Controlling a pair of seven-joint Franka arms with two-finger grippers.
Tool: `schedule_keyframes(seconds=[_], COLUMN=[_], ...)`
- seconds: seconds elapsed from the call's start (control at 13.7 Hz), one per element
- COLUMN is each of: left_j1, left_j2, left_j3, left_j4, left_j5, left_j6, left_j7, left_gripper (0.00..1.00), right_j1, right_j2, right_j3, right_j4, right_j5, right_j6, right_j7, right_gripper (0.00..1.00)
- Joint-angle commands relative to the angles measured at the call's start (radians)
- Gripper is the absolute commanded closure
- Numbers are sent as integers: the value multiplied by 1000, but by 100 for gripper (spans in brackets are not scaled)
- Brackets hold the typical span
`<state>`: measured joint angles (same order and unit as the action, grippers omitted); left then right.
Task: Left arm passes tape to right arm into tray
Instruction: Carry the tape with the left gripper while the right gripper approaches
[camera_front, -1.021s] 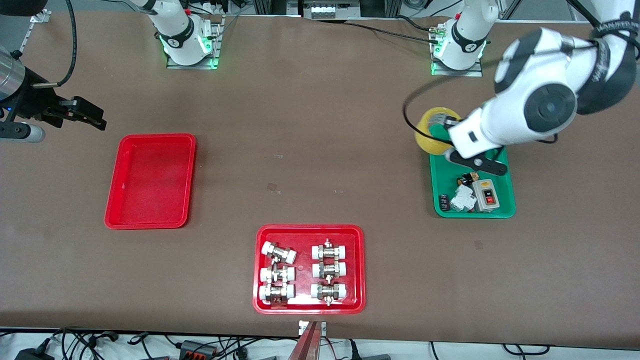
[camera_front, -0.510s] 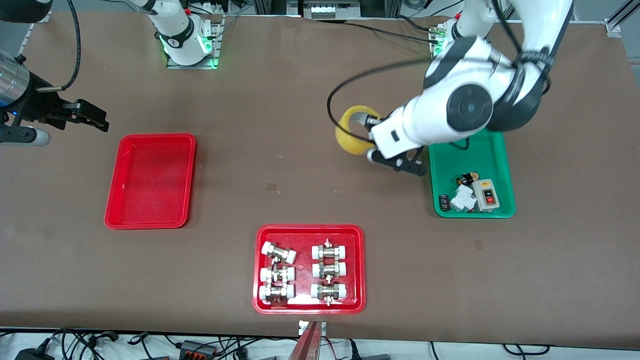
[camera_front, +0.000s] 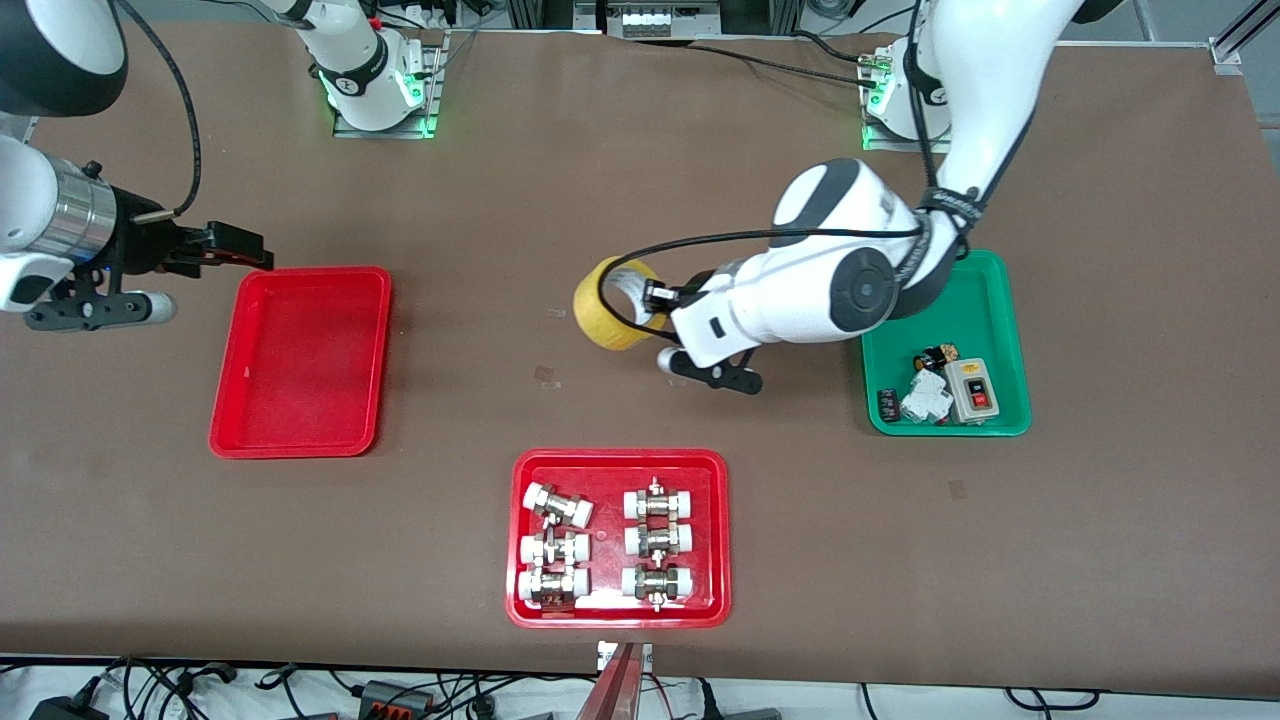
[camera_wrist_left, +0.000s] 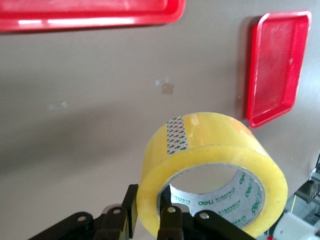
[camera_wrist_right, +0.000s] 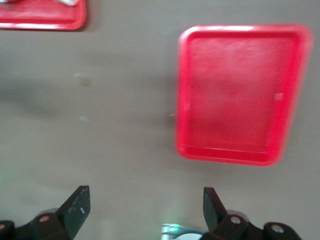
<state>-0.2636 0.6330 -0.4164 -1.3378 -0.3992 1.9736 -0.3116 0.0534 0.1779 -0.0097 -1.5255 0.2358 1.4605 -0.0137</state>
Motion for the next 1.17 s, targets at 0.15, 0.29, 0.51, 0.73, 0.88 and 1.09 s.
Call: schedule_keyframes(seconds=[0.15, 0.29, 0.51, 0.73, 0.88, 1.09], left_j1=[-42, -63, -95, -124, -147, -164], left_j2=[48, 66, 74, 88, 91, 93], left_j3=[-1, -1, -1, -1, 2, 8], left_j4=[45, 43, 43, 43, 45, 43], left_j5=[-78, -119, -122, -122, -119, -118], left_j6=[111, 226, 306, 382, 419, 433], left_j7=[-37, -61, -188, -268, -354, -368], left_gripper=[99, 99, 98, 98, 98, 98], right_j1=[-67, -67, -50, 34, 119, 180], right_j2=[98, 132, 179, 207, 232, 247], right_j3=[0, 2, 11, 13, 13, 13], right_j4=[7, 5, 5, 4, 4, 8], right_j5=[363, 454, 560, 573, 583, 580], right_j6=[-118, -123, -89, 32, 136, 217], right_j7=[-54, -90, -184, -221, -233, -235], right_gripper=[0, 0, 0, 0, 0, 0])
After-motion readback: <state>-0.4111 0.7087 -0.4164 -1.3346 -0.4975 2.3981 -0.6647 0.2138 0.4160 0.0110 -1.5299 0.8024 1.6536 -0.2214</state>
